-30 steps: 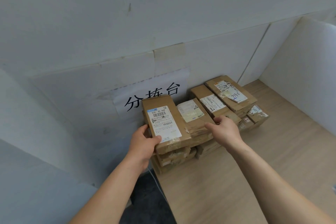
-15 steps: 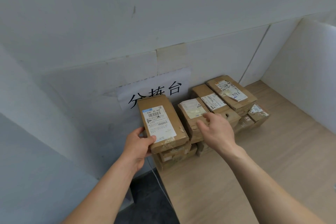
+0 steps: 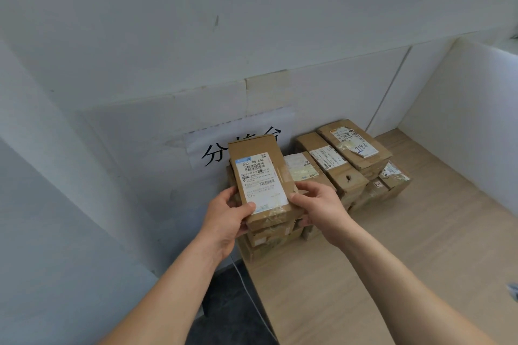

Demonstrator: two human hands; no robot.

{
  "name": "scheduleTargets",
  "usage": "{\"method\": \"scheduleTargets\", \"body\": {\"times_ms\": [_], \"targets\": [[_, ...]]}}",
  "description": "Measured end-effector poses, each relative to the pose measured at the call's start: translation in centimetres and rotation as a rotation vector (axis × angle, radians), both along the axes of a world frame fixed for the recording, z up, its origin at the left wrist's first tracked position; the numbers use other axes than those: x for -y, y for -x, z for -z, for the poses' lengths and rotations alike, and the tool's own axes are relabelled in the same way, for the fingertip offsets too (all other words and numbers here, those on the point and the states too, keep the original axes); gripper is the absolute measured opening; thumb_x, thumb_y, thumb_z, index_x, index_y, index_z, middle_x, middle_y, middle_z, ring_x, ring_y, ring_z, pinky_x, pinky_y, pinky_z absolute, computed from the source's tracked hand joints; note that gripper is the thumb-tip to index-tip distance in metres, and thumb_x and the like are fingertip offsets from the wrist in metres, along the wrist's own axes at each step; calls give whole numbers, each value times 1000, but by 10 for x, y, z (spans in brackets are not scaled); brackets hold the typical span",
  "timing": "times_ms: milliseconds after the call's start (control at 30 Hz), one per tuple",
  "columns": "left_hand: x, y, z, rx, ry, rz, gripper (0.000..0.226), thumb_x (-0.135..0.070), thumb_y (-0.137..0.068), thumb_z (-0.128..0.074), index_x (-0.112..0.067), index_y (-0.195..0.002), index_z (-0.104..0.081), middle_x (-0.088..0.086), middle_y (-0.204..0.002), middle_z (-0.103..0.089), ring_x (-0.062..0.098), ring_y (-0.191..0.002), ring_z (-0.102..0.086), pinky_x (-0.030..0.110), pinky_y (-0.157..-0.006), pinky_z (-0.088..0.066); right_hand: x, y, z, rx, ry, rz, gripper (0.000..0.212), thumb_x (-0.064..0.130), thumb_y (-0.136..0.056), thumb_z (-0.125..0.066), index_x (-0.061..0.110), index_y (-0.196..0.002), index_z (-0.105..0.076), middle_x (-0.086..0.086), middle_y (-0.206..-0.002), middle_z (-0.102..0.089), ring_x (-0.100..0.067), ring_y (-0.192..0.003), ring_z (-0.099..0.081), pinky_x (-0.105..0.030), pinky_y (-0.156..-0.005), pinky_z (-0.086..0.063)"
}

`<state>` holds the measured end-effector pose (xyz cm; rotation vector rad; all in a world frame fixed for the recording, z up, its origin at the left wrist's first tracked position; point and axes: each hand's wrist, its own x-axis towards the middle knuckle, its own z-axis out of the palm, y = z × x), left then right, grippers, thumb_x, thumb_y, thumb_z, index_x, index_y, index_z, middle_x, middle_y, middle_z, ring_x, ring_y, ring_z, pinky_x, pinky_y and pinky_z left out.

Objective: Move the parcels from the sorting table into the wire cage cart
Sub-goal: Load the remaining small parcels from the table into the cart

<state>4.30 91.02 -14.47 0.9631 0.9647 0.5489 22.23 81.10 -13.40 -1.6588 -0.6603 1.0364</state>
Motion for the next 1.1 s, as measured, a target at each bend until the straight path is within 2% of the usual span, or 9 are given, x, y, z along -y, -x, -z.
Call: {"method": "scheduleTargets", "body": {"times_ms": [133,300,433,533,633,700,867,967,1100], "targets": [[0,6,5,-92,-64,-52,26,-13,-99,-61,-23,-123,-60,1,-98,-76,19,-85,-74,40,-75,-60,1,-3,3,-71,-23,112,42,11,-96,-67,12,-137,-57,-4,-100,-78,-19,-85,-76,-27,-58,-57],[-5,11,21,-328,-130,-79,49,-16,-99,-61,-8,-145,-47,4,-120,-60,20,-97,-61,28,-68,-52,6,-17,13,-46,-1,232,44,11,-97,-64,11,-140,-54,15,-86,-77,-13,-83,-76,-31,-61,-59],[-11,9,34,-418,-111,-55,48,-18,-99,-63,-3,-142,-49,14,-119,-63,26,-102,-62,37,-82,-55,6,-30,19,-14,9,321,43,9,-96,-65,11,-139,-57,9,-89,-78,-17,-82,-76,-45,-69,-63],[-13,4,40,-455,-135,-33,58,-26,-95,-68,-4,-144,-47,13,-121,-64,30,-111,-62,46,-99,-53,6,-37,25,-14,-1,364,43,7,-96,-64,8,-138,-57,2,-96,-76,-19,-81,-76,-45,-67,-63],[-14,-3,40,-488,-246,10,61,-33,-86,-78,-11,-138,-53,-7,-108,-62,11,-90,-59,34,-85,-55,5,-42,28,-36,-21,396,40,7,-95,-66,11,-135,-59,2,-96,-76,-19,-80,-76,-43,-64,-63],[-13,-8,39,-518,-326,68,71,-36,-78,-85,-17,-138,-52,-5,-122,-63,8,-92,-55,26,-80,-47,4,-46,29,-75,-34,418,35,7,-96,-65,15,-130,-61,-2,-98,-77,-21,-83,-76,-36,-58,-60],[-12,-20,44,-629,-493,218,100,-33,-63,-94,-26,-146,-40,0,-135,-53,21,-121,-53,37,-101,-45,2,-55,32,-96,-20,434,31,8,-96,-64,15,-126,-63,-9,-109,-75,-28,-93,-73,-35,-59,-55],[-16,-17,48,-649,-493,236,97,-29,-64,-93,-28,-146,-41,-1,-136,-54,21,-122,-53,39,-104,-46,2,-58,34,-97,-19,423,25,8,-97,-63,18,-119,-65,-6,-104,-77,-25,-88,-73,-34,-58,-57],[-20,-8,53,-606,-418,222,90,-21,-69,-91,-23,-145,-43,-11,-128,-55,10,-116,-51,29,-99,-42,2,-62,35,-98,-23,409,24,8,-97,-63,19,-117,-66,-6,-103,-78,-28,-91,-74,-37,-62,-58]]}}
